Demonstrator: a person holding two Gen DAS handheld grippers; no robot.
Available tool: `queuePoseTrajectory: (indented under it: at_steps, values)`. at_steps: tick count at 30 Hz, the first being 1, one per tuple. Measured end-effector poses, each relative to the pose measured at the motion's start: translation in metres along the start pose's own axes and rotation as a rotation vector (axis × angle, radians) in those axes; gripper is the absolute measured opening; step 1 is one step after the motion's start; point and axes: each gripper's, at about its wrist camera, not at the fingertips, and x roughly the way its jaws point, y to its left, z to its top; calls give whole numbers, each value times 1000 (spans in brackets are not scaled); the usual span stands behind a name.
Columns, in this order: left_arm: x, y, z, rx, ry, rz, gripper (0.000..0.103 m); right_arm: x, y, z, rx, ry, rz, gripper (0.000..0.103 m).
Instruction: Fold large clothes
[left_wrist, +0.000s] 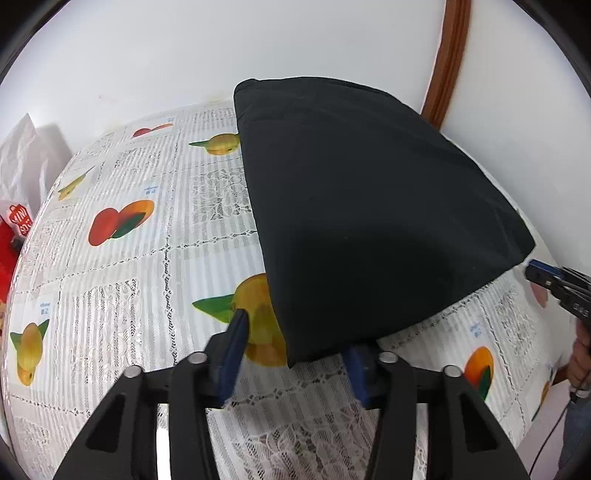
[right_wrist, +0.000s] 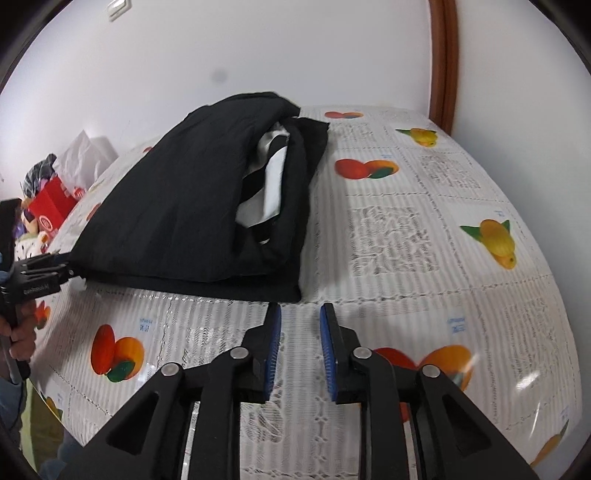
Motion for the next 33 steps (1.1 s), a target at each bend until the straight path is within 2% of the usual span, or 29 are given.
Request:
queuePoseTrajectory:
  at_steps: [7,11,16,17,26,33]
  values:
    - [-5,7,-4,-22,-12,-49,26,22,9,14,39,-26,7,24]
    - [-4,8,-4,-29,-10,-63,18,37,6,21,85,-9,11,24]
    - [-4,11,-4,-31,-22,-51,12,46,13,29,50,-16,3,10]
    - [-5,13,-4,-31,-25,-37,2,47,16,30,35,-18,3,9]
    - [-5,37,4,-62,-24,-5,2,69,37,58,-32,-11,61,8]
    - [-4,38,5,-68,-17,0,2,84,36,73,-15,-10,80,8]
